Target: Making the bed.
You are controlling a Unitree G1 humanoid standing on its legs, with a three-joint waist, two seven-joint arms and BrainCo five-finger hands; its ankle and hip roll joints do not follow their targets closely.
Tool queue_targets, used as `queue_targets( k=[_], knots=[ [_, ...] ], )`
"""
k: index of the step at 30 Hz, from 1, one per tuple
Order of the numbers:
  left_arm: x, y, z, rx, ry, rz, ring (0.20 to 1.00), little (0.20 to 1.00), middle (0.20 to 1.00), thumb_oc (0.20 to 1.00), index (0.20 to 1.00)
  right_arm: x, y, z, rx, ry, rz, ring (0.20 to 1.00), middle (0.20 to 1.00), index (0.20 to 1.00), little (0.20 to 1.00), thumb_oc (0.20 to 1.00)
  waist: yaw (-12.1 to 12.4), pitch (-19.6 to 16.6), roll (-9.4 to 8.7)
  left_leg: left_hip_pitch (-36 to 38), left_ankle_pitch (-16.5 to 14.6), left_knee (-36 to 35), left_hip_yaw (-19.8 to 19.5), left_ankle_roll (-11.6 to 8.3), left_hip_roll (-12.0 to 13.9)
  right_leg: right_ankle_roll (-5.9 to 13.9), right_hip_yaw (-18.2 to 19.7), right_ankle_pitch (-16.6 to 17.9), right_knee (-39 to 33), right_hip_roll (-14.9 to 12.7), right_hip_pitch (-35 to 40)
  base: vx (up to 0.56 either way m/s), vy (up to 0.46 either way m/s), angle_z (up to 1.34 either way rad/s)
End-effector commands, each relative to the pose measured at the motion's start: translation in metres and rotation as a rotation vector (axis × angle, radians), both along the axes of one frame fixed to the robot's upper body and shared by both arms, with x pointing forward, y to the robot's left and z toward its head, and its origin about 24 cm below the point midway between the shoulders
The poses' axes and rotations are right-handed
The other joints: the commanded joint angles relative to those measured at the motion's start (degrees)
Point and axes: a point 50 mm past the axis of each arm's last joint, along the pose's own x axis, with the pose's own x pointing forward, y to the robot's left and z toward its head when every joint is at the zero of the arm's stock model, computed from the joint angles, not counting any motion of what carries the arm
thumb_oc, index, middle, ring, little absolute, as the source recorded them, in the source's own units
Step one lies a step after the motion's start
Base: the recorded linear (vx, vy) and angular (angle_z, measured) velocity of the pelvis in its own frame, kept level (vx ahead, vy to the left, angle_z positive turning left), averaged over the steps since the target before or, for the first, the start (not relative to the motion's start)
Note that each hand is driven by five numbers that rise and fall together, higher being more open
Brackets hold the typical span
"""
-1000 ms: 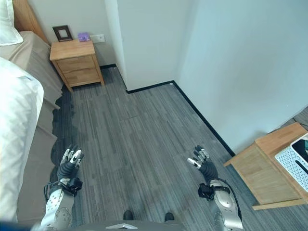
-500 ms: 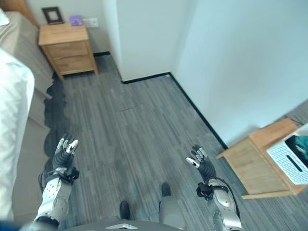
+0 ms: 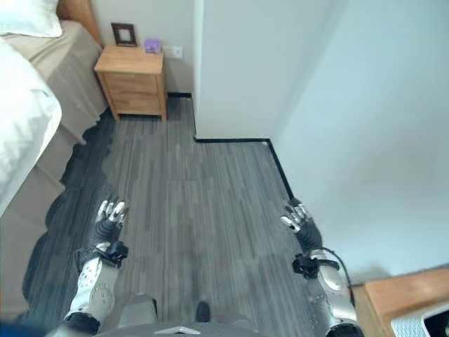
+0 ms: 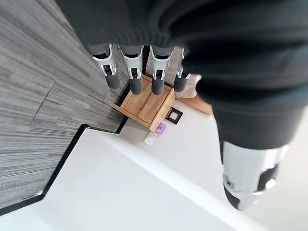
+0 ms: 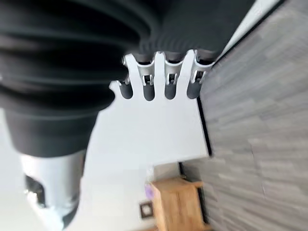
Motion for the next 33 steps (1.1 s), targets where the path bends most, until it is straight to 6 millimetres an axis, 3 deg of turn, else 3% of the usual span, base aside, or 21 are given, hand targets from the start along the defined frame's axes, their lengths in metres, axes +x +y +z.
queue_targets(
  k=[1, 2, 3, 4, 5, 7, 13, 14, 15, 16, 17, 19, 20, 21, 23, 24, 25, 27, 30, 31, 33],
  knots=[
    [0.015, 0.000, 0.022, 0.095, -0.109, -0.075, 1.000, 1.000, 1.000, 1.000, 1.000, -0.002, -0.008, 0.017, -0.041, -0.082, 0.024, 1.000, 1.000, 1.000, 1.000, 1.000, -0.51, -0.20, 2.15, 6.11, 3.11, -13.92, -0.10, 2.71, -2.04, 6.51, 4.75, 2.27, -2.46, -4.10, 0.58, 0.39, -0.008, -0.14],
    [0.010, 0.000, 0.017, 0.095, -0.089, -0.076, 1.000, 1.000, 1.000, 1.000, 1.000, -0.005, -0.006, 0.011, -0.053, -0.058, 0.037, 1.000, 1.000, 1.000, 1.000, 1.000, 0.29, -0.83, 2.90, 5.92, 5.76, -21.96, -3.22, 3.10, -4.90, 6.35, 5.74, 0.78, -2.41, -2.62, 2.46, 0.38, -0.010, -0.10],
    [0.010, 0.000, 0.017, 0.095, -0.089, -0.076, 1.000, 1.000, 1.000, 1.000, 1.000, -0.005, -0.006, 0.011, -0.053, -0.058, 0.037, 1.000, 1.000, 1.000, 1.000, 1.000, 0.28, -0.78, 2.87, 6.01, 5.80, -22.04, -3.22, 3.10, -4.93, 6.35, 5.72, 0.77, -2.42, -2.64, 2.53, 0.66, -0.046, -0.42],
    [0.007, -0.001, 0.014, 0.097, -0.076, -0.084, 1.000, 1.000, 1.000, 1.000, 1.000, -0.010, -0.003, 0.008, -0.082, -0.041, 0.066, 1.000, 1.000, 1.000, 1.000, 1.000, 1.31, -1.39, 4.42, 3.73, 12.77, -30.56, -0.81, 2.02, -5.31, 5.55, 6.97, -1.01, -3.30, 0.10, 6.10, 0.41, -0.027, -0.49],
    [0.007, -0.001, 0.013, 0.097, -0.076, -0.084, 1.000, 1.000, 1.000, 1.000, 1.000, -0.010, -0.003, 0.008, -0.082, -0.041, 0.066, 1.000, 1.000, 1.000, 1.000, 1.000, 1.43, -1.34, 4.31, 3.98, 12.85, -30.79, -0.66, 2.04, -5.37, 5.57, 7.09, -1.05, -3.34, -0.01, 6.22, 0.56, -0.027, -0.46],
    [0.005, 0.002, 0.010, 0.111, -0.050, -0.074, 1.000, 1.000, 1.000, 1.000, 1.000, -0.011, 0.000, 0.005, -0.098, -0.023, 0.078, 1.000, 1.000, 1.000, 1.000, 1.000, 2.02, -2.41, 4.67, 3.54, 14.74, -32.82, 6.56, 2.04, -4.29, 5.02, 8.95, -2.97, -3.22, 1.29, 9.22, 0.39, 0.007, -0.42],
    [0.003, 0.010, 0.011, 0.124, -0.052, -0.027, 1.000, 1.000, 1.000, 1.000, 1.000, -0.009, 0.016, 0.001, -0.071, -0.015, 0.136, 1.000, 1.000, 1.000, 1.000, 1.000, 2.52, -5.06, 2.77, 4.40, 10.48, -29.09, 11.29, 4.13, -3.68, 5.49, 9.57, -5.38, -2.04, -0.34, 11.00, 0.33, 0.050, -0.28],
    [0.003, 0.017, 0.016, 0.162, -0.058, -0.006, 1.000, 1.000, 1.000, 1.000, 1.000, -0.002, 0.028, 0.000, -0.059, -0.023, 0.165, 1.000, 1.000, 1.000, 1.000, 1.000, 3.81, -5.12, 0.93, 6.13, 7.45, -28.17, 13.85, 5.45, -3.81, 8.94, 7.66, -1.88, 5.61, -2.22, 9.50, 0.38, 0.054, -0.76],
    [0.006, 0.023, 0.022, 0.173, -0.075, 0.019, 1.000, 1.000, 1.000, 1.000, 1.000, 0.006, 0.039, 0.005, -0.060, -0.049, 0.210, 1.000, 1.000, 1.000, 1.000, 1.000, 4.07, -3.90, 1.08, 8.85, 6.16, -28.55, 14.60, 6.26, -3.17, 14.14, 4.91, 3.61, 17.63, -2.51, 4.60, 0.39, 0.057, -0.96],
    [0.006, 0.023, 0.022, 0.174, -0.075, 0.020, 1.000, 1.000, 1.000, 1.000, 1.000, 0.006, 0.039, 0.005, -0.060, -0.049, 0.210, 1.000, 1.000, 1.000, 1.000, 1.000, 4.06, -3.91, 1.04, 8.80, 6.16, -28.55, 14.62, 6.27, -3.19, 14.15, 4.92, 3.52, 17.79, -2.53, 4.48, 0.25, 0.039, -0.48],
    [0.009, 0.024, 0.024, 0.177, -0.083, 0.024, 1.000, 1.000, 1.000, 1.000, 1.000, 0.010, 0.044, 0.008, -0.068, -0.062, 0.236, 1.000, 1.000, 1.000, 1.000, 1.000, 3.66, -2.88, 1.67, 10.71, 5.67, -28.78, 14.19, 6.51, -2.50, 15.79, 2.73, 6.23, 23.68, -3.15, 1.71, 0.17, 0.036, -0.21],
    [0.009, 0.027, 0.027, 0.208, -0.082, 0.015, 1.000, 1.000, 1.000, 1.000, 1.000, 0.008, 0.048, 0.006, -0.074, -0.053, 0.254, 1.000, 1.000, 1.000, 1.000, 1.000, 1.93, -1.12, 3.82, 15.47, 5.07, -30.32, 11.69, 6.68, -1.12, 15.74, -0.72, 7.81, 32.43, -4.35, -5.30, 0.32, 0.050, 0.22],
    [0.009, 0.027, 0.027, 0.208, -0.082, 0.015, 1.000, 1.000, 1.000, 1.000, 1.000, 0.008, 0.048, 0.006, -0.074, -0.053, 0.254, 1.000, 1.000, 1.000, 1.000, 1.000, 1.93, -1.16, 3.85, 15.44, 5.07, -30.32, 11.69, 6.68, -1.09, 15.74, -0.72, 7.84, 32.39, -4.32, -5.32, 0.34, -0.005, 0.56],
    [0.009, 0.029, 0.029, 0.208, -0.086, 0.015, 1.000, 1.000, 1.000, 1.000, 1.000, 0.006, 0.049, 0.004, -0.078, -0.044, 0.264, 1.000, 1.000, 1.000, 1.000, 1.000, 1.77, -0.79, 4.15, 17.01, 4.65, -30.72, 10.99, 6.27, -0.65, 14.35, -3.25, 7.21, 29.66, -8.89, -6.02, 0.25, -0.038, 0.76],
    [0.007, 0.029, 0.028, 0.189, -0.091, -0.001, 1.000, 1.000, 1.000, 1.000, 1.000, 0.003, 0.045, 0.003, -0.085, -0.035, 0.256, 1.000, 1.000, 1.000, 1.000, 1.000, 0.99, -0.68, 4.95, 19.17, 3.51, -31.37, 8.82, 5.26, -0.05, 11.70, -6.00, 4.18, 24.15, -13.45, -7.20, 0.42, -0.122, 0.83],
    [0.004, 0.028, 0.023, 0.184, -0.073, -0.020, 1.000, 1.000, 1.000, 1.000, 1.000, -0.002, 0.038, -0.001, -0.077, -0.010, 0.231, 1.000, 1.000, 1.000, 1.000, 1.000, -0.17, -1.04, 4.49, 20.49, 1.97, -31.50, 6.75, 4.24, -0.18, 11.75, -3.34, 4.42, 15.34, -14.14, -7.58, 0.36, -0.151, 0.95],
    [0.004, 0.028, 0.023, 0.184, -0.073, -0.020, 1.000, 1.000, 1.000, 1.000, 1.000, -0.002, 0.038, -0.001, -0.077, -0.010, 0.231, 1.000, 1.000, 1.000, 1.000, 1.000, -0.17, -1.05, 4.50, 20.47, 1.97, -31.50, 6.74, 4.24, -0.17, 11.75, -3.36, 4.44, 15.30, -14.13, -7.57, 0.37, -0.165, 1.13],
    [0.000, 0.030, 0.019, 0.195, -0.054, -0.031, 1.000, 1.000, 1.000, 1.000, 1.000, -0.010, 0.036, -0.009, -0.046, 0.024, 0.210, 1.000, 1.000, 1.000, 1.000, 1.000, -1.54, -1.65, 3.30, 22.94, 0.53, -33.11, 3.92, 2.85, -0.40, 13.69, 5.66, 6.70, 3.02, -14.11, -7.80, 0.34, -0.182, 0.91],
    [-0.001, 0.030, 0.021, 0.205, -0.063, -0.041, 1.000, 1.000, 1.000, 1.000, 1.000, -0.018, 0.039, -0.014, -0.044, 0.049, 0.237, 1.000, 1.000, 1.000, 1.000, 1.000, -2.00, -1.76, 2.72, 25.78, -0.26, -35.41, 0.78, 1.19, 0.98, 15.83, 8.50, 10.61, -2.68, -14.58, -11.20, 0.33, -0.241, 0.50],
    [-0.001, 0.029, 0.021, 0.204, -0.063, -0.041, 1.000, 1.000, 1.000, 1.000, 1.000, -0.018, 0.039, -0.014, -0.045, 0.050, 0.237, 1.000, 1.000, 1.000, 1.000, 1.000, -2.15, -1.67, 2.85, 25.93, -0.31, -35.46, 0.61, 1.16, 1.11, 15.80, 8.25, 10.58, -2.80, -14.52, -10.91, 0.32, -0.277, 0.41],
    [0.002, 0.024, 0.023, 0.224, -0.075, -0.076, 1.000, 1.000, 1.000, 1.000, 1.000, -0.021, 0.038, -0.016, -0.049, 0.068, 0.249, 1.000, 1.000, 1.000, 1.000, 1.000, -3.10, -1.68, 2.16, 26.73, -0.53, -35.67, -2.42, -0.27, 3.08, 16.45, 11.96, 9.92, -1.73, -12.64, -10.93, 0.25, -0.356, 0.68]
  ],
)
